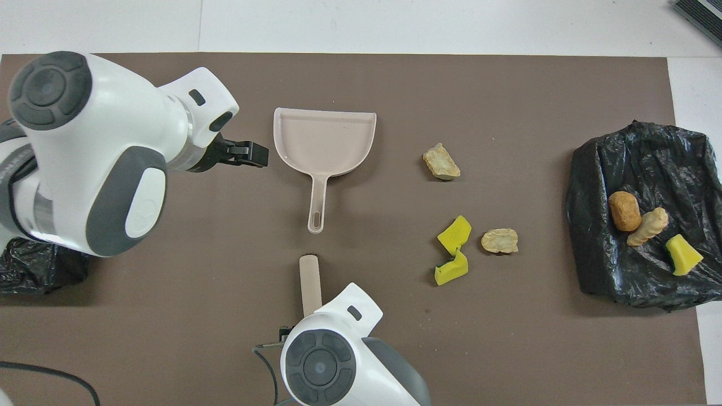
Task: Sweep and dump trash in bin
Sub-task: 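Grasp the dustpan handle with the left gripper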
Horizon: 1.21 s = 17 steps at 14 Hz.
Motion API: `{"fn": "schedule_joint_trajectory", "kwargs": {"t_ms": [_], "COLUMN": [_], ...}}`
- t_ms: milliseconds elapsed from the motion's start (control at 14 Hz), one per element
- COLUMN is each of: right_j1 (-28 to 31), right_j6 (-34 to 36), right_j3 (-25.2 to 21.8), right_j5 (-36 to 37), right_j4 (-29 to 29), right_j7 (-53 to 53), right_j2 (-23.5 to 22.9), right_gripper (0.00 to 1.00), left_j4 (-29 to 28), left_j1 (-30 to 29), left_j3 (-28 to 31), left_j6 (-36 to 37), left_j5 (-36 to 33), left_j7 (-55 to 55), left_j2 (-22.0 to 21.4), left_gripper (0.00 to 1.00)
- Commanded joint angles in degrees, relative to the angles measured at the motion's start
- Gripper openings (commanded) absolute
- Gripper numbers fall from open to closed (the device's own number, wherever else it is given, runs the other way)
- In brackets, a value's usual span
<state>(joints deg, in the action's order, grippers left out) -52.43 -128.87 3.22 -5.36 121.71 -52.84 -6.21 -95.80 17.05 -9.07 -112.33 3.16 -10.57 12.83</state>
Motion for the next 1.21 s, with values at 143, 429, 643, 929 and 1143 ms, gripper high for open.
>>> {"fn": "schedule_joint_trajectory", "kwargs": {"t_ms": [143,429,643,929,1143], "right_j1": [-0.8,-0.8,-1.8,-1.8,-1.3], "right_j6": [-2.9,-3.3,-3.3,-2.3,-0.9], "right_j3": [-0.1,0.0,0.0,-0.1,-0.1], "right_j5": [-0.8,-0.8,-0.8,-0.8,-0.8], "right_j4": [1.9,2.2,2.1,1.2,1.2], "right_j7": [-0.8,-0.8,-0.7,-1.3,-3.0], "right_j2": [-1.3,-1.3,-2.5,-2.0,-0.5], "right_gripper": [1.0,0.76,0.41,0.0,0.0], "left_j4": [-3.1,-6.5,-6.7,-7.1,-6.6], "left_j1": [3.8,5.0,5.8,8.3,8.8], "left_j3": [0.8,0.8,0.8,0.9,0.9], "left_j6": [-0.5,-5.4,-7.5,-12.9,-12.2], "left_j5": [-1.2,-1.0,-1.0,-1.1,-1.2], "left_j7": [-1.7,-2.2,-4.2,-9.6,-9.7], "left_j2": [2.5,2.8,3.9,6.6,8.1], "left_gripper": [1.0,1.0,1.0,1.0,1.0]}}
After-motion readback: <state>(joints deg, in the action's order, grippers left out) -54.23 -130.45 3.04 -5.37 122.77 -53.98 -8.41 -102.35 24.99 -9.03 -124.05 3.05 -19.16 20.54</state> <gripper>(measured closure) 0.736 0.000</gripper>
